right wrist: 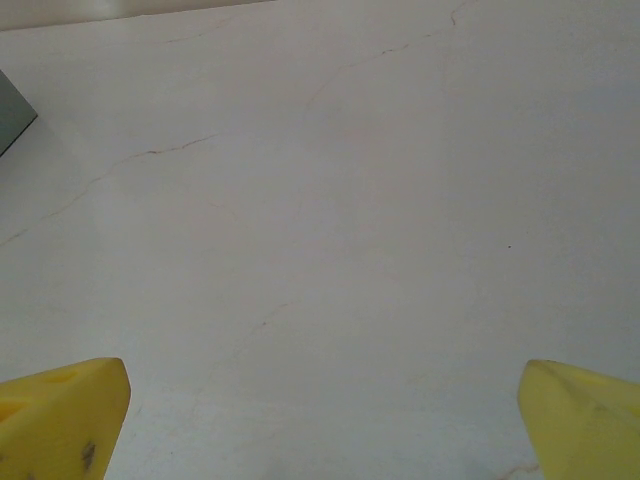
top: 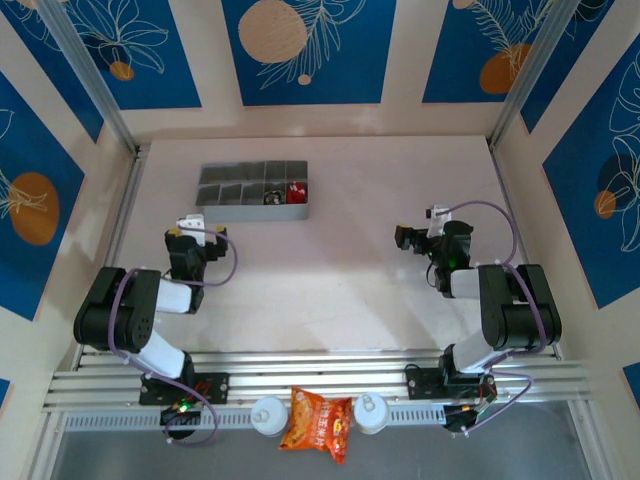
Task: Roll the socks
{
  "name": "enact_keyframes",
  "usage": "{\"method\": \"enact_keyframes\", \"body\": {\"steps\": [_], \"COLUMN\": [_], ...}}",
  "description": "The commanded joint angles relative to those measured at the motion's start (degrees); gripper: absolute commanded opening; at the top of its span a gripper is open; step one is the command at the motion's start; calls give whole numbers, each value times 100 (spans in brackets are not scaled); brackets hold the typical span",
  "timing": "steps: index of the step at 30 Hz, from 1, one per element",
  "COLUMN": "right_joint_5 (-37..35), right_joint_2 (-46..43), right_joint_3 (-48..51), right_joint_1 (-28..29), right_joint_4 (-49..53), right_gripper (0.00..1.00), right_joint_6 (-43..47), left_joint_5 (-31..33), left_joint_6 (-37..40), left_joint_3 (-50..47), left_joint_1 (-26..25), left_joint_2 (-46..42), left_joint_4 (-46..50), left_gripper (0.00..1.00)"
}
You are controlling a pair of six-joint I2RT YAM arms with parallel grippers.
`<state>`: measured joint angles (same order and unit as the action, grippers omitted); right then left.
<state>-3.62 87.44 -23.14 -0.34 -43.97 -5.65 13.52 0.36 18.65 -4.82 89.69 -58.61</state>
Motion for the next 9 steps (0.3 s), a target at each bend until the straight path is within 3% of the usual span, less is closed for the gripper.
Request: {"method": "enact_keyframes", "body": {"steps": [1,9], "right_joint_5": [9,37], "right_joint_2": [-12,-29], "right_joint_3": [-135,-96], "right_joint_1": [20,7], "right_joint_4": [-110,-145], "right_gripper": [99,99], "right_joint_6": [3,3], "left_joint_5": [-130,-127], "left_joint_6": [-32,-33], "left_joint_3": [94,90], "left_joint_1": [46,48], "left_joint_2": [-15,-13], "left_joint_4": [111,116], "left_gripper": [100,100]}}
